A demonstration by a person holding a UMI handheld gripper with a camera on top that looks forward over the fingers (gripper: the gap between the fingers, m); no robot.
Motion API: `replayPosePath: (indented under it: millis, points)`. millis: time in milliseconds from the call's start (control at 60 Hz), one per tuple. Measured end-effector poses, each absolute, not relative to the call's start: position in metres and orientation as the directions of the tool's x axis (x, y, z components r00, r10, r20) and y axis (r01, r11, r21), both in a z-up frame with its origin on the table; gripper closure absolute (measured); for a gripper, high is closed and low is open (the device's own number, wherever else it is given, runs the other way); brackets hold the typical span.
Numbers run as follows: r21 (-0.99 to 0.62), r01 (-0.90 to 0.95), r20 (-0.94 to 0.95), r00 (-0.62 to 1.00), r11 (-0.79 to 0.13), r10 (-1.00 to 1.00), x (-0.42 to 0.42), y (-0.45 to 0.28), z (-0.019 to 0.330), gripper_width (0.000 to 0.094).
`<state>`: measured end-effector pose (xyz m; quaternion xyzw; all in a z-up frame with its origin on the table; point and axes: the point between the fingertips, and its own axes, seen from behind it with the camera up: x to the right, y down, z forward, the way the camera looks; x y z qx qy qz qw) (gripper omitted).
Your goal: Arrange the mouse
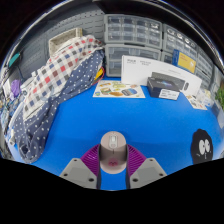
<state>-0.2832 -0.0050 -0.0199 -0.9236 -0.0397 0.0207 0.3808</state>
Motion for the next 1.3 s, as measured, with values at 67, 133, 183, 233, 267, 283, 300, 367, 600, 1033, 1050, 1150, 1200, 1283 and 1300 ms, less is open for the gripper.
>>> replayPosePath:
  millis: [67, 133, 183, 233, 267, 283, 300, 367, 600, 1033, 1050, 1150, 1200, 1283, 1300]
  points:
    - [-0.703, 0.070, -0.008, 0.994, -0.707, 0.106, -0.283, -0.006, -0.020, 0.0613]
    - [-0.697, 0.086, -0.010, 0.992, -0.712, 0.129, -0.284, -0.007, -0.020, 0.0614]
    - [-0.688, 0.088, -0.024, 0.989, -0.721, 0.144, -0.284, -0.009, -0.018, 0.0613]
    - [-0.691, 0.097, -0.024, 0.987, -0.716, 0.158, -0.277, -0.009, -0.008, 0.0614]
    - [-0.703, 0.103, -0.020, 0.986, -0.703, 0.164, -0.270, -0.008, 0.004, 0.0614]
    - [-0.711, 0.102, -0.021, 0.986, -0.696, 0.165, -0.266, -0.007, 0.012, 0.0614]
    - [-0.721, 0.100, -0.022, 0.986, -0.686, 0.167, -0.261, -0.006, 0.021, 0.0613]
    - [-0.768, 0.094, -0.019, 0.985, -0.634, 0.169, -0.235, 0.000, 0.066, 0.0614]
    - [-0.890, 0.108, 0.052, 0.989, -0.443, 0.137, -0.100, 0.007, 0.209, 0.0613]
    - [-0.773, 0.078, 0.074, 0.997, -0.629, 0.033, 0.088, -0.027, 0.099, 0.0614]
    - [-0.761, 0.081, 0.076, 0.996, -0.643, 0.035, 0.088, -0.030, 0.092, 0.0614]
    - [-0.709, 0.071, 0.055, 0.997, -0.702, 0.045, 0.085, -0.041, 0.042, 0.0614]
    - [-0.692, 0.058, 0.038, 0.998, -0.720, 0.044, 0.083, -0.044, 0.023, 0.0613]
    - [-0.654, 0.055, 0.028, 0.998, -0.754, 0.049, 0.080, -0.052, -0.004, 0.0606]
    - [-0.648, 0.059, 0.032, 0.998, -0.759, 0.051, 0.080, -0.053, -0.009, 0.0600]
